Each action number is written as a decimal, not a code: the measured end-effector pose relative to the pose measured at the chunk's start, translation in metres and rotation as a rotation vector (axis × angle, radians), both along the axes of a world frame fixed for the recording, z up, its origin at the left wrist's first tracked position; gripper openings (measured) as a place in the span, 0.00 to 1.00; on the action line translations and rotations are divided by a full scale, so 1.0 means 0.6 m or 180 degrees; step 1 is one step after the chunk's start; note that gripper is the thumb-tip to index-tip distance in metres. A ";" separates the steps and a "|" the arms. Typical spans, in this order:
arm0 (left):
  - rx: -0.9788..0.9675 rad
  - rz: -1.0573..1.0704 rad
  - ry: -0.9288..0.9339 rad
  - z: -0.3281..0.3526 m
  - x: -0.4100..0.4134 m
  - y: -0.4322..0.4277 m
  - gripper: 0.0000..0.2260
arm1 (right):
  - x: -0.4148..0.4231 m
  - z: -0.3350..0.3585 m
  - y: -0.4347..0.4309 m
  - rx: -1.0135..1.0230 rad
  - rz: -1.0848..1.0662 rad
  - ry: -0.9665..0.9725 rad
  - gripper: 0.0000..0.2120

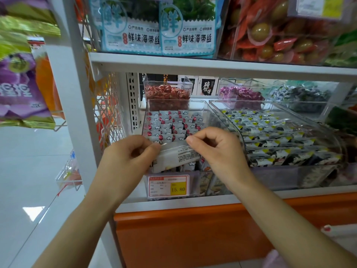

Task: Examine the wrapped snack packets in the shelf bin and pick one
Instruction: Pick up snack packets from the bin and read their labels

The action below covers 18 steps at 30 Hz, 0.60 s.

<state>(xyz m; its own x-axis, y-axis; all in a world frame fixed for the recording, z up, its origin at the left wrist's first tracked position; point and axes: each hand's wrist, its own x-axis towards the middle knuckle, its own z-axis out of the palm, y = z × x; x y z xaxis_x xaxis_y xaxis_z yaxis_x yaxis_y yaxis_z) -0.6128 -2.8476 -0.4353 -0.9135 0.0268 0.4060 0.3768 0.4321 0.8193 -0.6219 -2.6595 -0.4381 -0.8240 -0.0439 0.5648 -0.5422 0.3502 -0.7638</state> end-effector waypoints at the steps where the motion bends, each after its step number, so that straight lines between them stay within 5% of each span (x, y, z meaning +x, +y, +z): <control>1: -0.0048 0.0041 0.0040 0.001 -0.001 -0.001 0.11 | 0.000 0.000 -0.001 -0.0004 0.0014 -0.0010 0.08; 14: -0.0531 -0.0049 0.0211 -0.003 -0.004 0.008 0.14 | -0.008 0.003 0.000 -0.0427 -0.0298 -0.0206 0.03; 18: -0.0309 0.0189 0.0432 0.000 -0.016 0.007 0.10 | -0.009 0.011 0.009 -0.0511 0.0409 -0.0534 0.17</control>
